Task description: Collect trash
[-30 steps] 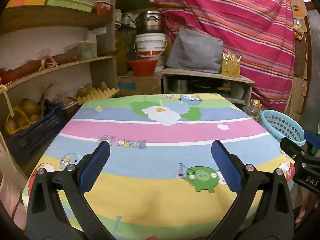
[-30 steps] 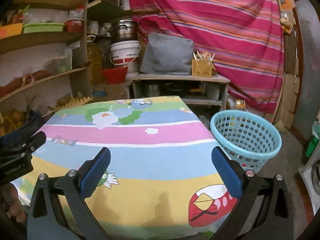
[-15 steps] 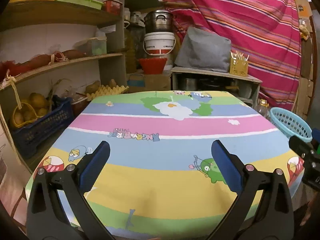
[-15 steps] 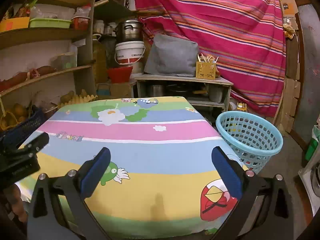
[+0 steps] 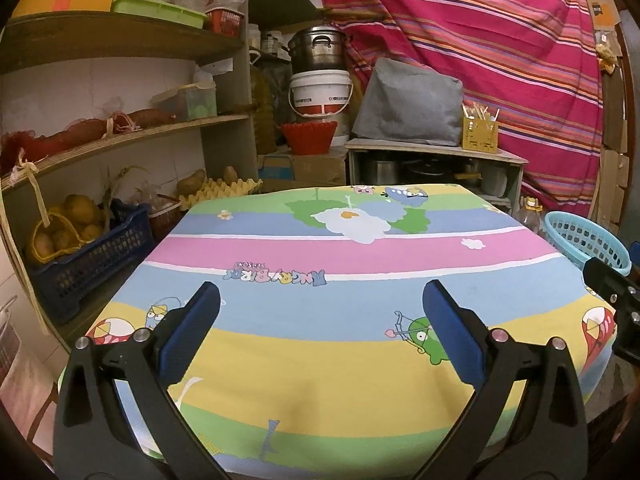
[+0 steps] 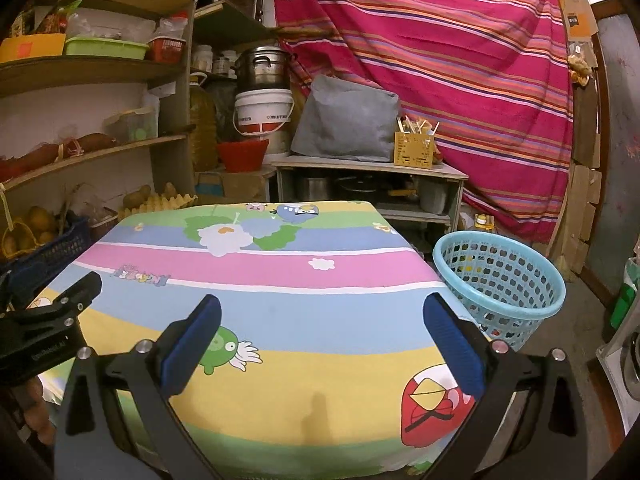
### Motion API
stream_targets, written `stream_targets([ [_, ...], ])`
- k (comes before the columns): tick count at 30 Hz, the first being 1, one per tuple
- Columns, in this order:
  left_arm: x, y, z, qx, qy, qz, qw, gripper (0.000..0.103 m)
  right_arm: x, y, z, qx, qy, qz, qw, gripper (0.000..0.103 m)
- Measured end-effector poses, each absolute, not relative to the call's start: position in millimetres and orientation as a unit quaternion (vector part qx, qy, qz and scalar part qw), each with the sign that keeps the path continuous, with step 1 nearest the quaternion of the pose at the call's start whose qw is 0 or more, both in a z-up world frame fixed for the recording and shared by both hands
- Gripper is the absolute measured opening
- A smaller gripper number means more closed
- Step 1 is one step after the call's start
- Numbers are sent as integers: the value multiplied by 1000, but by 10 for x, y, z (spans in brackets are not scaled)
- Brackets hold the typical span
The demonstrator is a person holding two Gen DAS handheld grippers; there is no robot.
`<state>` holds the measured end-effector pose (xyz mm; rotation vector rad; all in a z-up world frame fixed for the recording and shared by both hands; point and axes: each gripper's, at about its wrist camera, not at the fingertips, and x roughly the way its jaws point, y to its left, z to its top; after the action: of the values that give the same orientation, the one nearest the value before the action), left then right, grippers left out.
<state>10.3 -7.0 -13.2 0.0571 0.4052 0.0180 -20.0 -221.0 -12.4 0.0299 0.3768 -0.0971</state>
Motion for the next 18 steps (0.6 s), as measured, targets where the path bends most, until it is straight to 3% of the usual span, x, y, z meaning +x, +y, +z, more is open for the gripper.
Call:
stream_targets([
  [18, 99, -14, -104, 16, 198, 7, 980, 98, -188, -2159, -118, 8, 183, -46, 982, 99],
])
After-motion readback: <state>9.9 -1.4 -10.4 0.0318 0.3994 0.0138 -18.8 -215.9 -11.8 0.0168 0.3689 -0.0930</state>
